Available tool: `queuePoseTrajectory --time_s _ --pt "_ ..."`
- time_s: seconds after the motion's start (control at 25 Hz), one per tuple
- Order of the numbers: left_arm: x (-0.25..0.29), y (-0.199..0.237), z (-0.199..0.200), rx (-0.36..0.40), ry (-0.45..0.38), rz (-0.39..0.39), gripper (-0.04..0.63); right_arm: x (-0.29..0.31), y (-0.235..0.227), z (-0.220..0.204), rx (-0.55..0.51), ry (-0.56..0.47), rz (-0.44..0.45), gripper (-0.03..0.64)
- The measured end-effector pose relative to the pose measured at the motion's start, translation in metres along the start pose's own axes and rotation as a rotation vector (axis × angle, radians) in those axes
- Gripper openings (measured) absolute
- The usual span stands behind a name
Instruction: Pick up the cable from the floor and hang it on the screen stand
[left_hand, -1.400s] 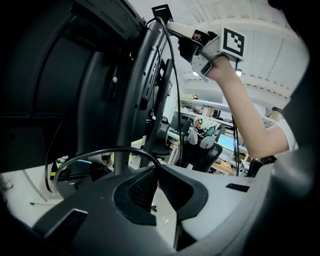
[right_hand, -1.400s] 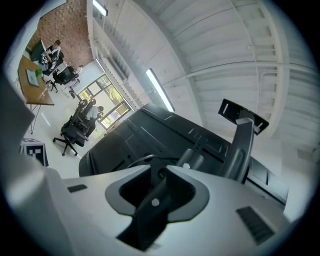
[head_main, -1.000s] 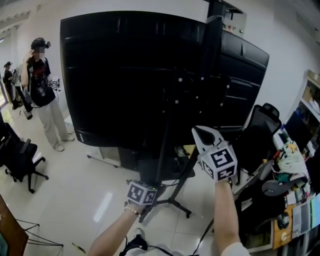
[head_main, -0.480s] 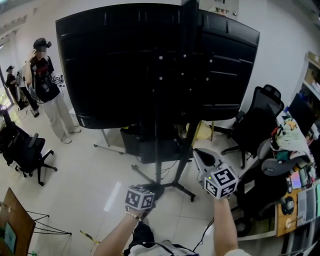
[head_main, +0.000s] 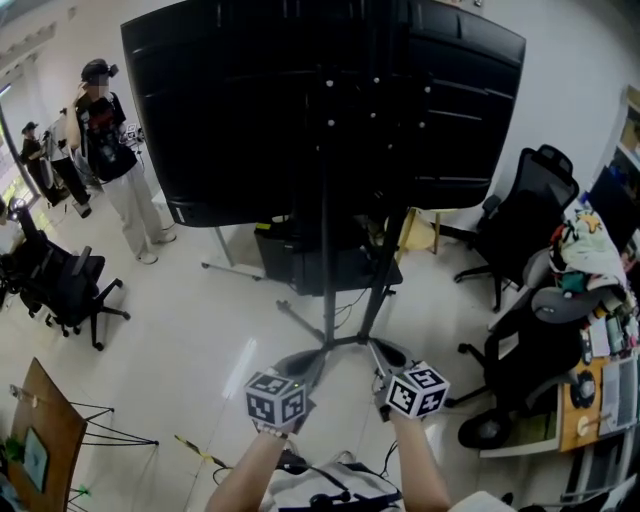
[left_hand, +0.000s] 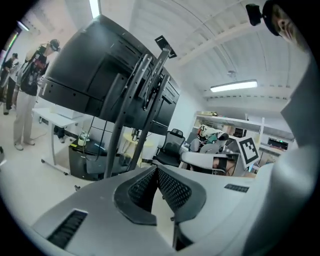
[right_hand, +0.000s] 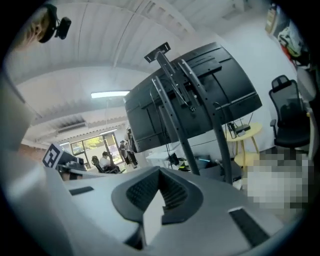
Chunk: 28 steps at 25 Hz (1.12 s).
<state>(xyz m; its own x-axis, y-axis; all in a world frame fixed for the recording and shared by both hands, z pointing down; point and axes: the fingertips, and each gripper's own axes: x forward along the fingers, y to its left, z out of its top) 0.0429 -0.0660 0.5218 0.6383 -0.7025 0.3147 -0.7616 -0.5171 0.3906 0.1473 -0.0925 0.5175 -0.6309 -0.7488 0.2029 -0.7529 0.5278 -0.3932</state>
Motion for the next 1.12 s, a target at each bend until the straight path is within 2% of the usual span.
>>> queuePoseTrajectory --time_s 0.16,0.44,0.68,1.12 --pt "-0.009 0.012 0.003 0.015 -0.001 0.03 0.0 0.001 0.009 -0.016 0.06 0.0 -0.063 0.009" --pt "-0.016 0.023 -0.002 0.058 0.043 0.029 0.0 0.001 0.016 -0.025 0.048 0.012 -0.134 0.009" --pt "-0.025 0.039 -0.003 0.058 0.055 0.052 0.0 0.006 0.033 -0.035 0.02 0.05 -0.148 0.009" --pt "-0.028 0.047 0.002 0.049 0.039 0.054 0.0 0.017 0.039 -0.027 -0.003 0.046 -0.132 0.009"
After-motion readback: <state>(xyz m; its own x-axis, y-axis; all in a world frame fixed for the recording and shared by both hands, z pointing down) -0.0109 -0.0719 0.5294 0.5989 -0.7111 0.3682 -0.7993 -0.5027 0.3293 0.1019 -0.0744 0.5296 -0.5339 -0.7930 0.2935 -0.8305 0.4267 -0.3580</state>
